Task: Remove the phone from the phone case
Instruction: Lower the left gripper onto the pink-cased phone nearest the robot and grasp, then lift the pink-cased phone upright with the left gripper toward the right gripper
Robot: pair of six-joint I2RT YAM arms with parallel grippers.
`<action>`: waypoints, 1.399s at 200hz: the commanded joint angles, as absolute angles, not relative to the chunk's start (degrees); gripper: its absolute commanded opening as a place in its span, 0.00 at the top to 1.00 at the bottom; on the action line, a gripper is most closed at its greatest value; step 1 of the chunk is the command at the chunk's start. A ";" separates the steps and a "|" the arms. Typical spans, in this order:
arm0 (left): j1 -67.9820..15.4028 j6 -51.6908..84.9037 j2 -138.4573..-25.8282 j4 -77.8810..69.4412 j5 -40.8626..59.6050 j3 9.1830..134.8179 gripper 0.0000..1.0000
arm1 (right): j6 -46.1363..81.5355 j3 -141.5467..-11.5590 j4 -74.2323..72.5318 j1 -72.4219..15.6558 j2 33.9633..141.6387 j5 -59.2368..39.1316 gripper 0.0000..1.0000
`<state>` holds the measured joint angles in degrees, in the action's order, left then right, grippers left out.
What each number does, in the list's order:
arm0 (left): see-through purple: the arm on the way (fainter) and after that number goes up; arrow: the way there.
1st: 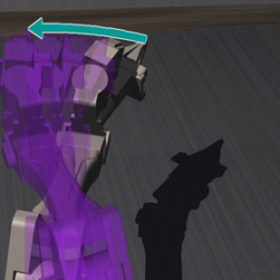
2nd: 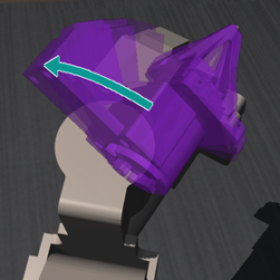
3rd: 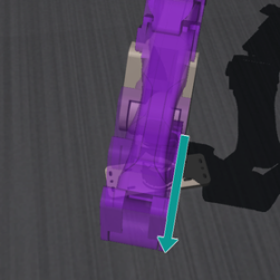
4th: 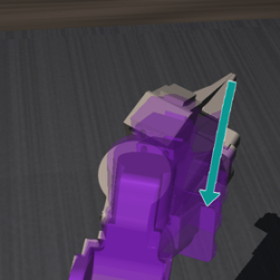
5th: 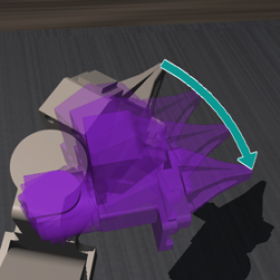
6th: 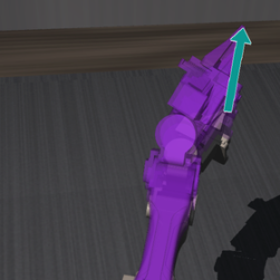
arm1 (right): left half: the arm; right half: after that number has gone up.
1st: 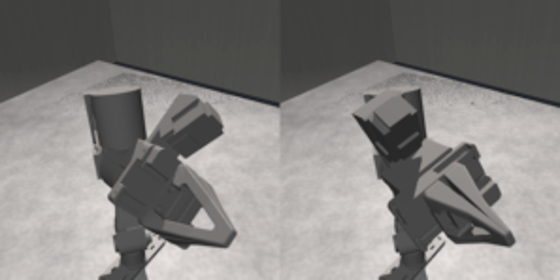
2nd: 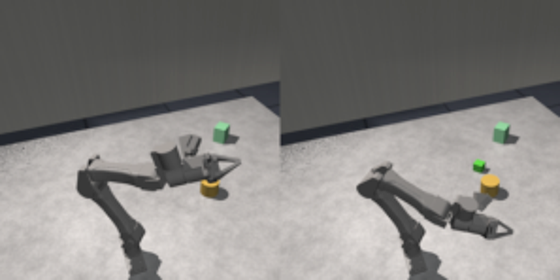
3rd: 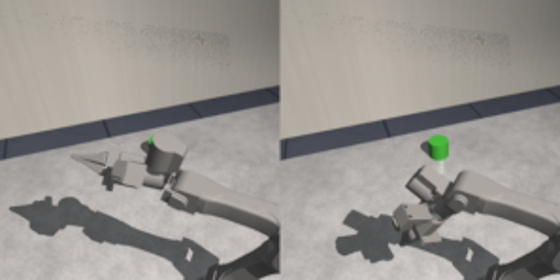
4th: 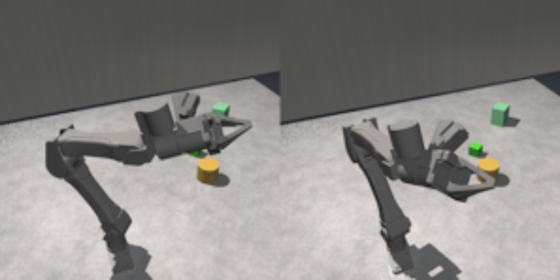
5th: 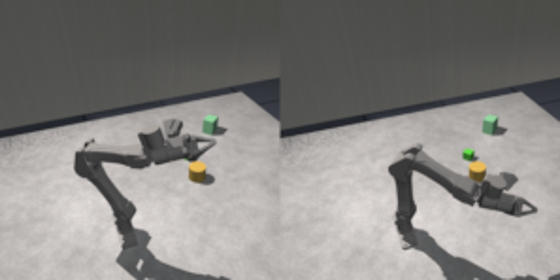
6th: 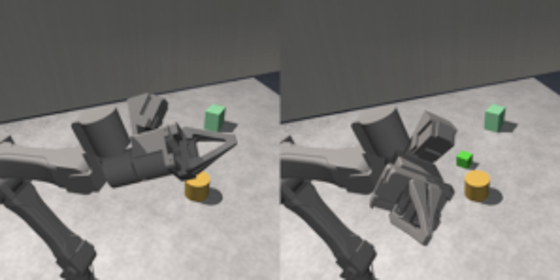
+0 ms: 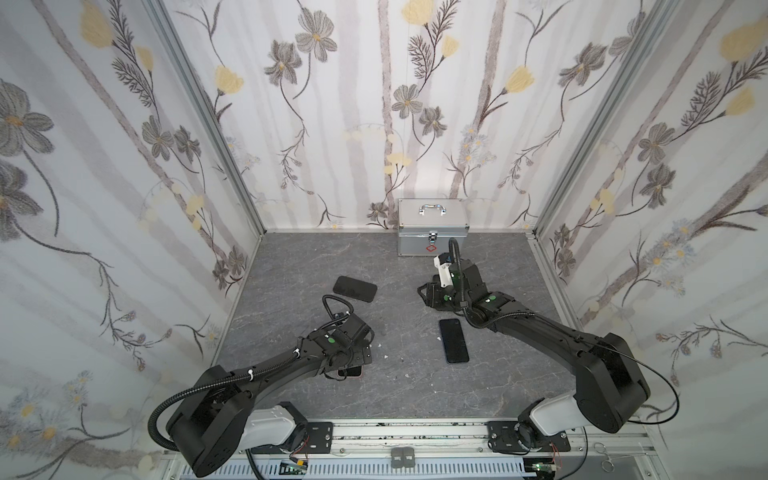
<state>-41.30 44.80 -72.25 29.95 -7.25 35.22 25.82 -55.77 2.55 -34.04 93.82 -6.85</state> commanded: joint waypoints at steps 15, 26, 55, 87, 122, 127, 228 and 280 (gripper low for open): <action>-41.30 43.44 -74.47 30.32 -7.65 35.94 0.00 | 25.00 -54.43 0.86 -33.97 93.21 -6.11 0.46; -41.31 43.42 -75.15 30.32 -7.97 36.01 0.00 | 25.05 -53.95 0.81 -33.88 92.88 -6.05 0.46; -41.30 42.57 -77.40 30.23 -8.01 36.64 0.00 | 24.87 -52.92 0.86 -33.67 91.96 -5.89 0.46; -41.40 41.70 -79.68 29.90 -7.92 37.11 0.00 | 24.79 -52.25 1.05 -33.33 91.83 -5.71 0.46; -41.38 41.57 -81.13 28.80 -7.11 36.67 0.06 | 24.79 -52.12 1.55 -33.31 89.50 -5.65 0.46; -41.35 41.53 -81.38 28.55 -6.89 36.45 0.07 | 24.84 -52.18 1.57 -33.23 89.34 -5.58 0.47; -41.62 41.20 -79.06 25.73 -6.65 36.34 0.32 | 31.63 -50.58 -1.54 -33.35 87.75 -14.07 0.44; -43.47 38.13 -74.84 19.45 -4.85 37.52 0.37 | 38.87 -49.42 -5.98 -34.20 90.04 -24.90 0.40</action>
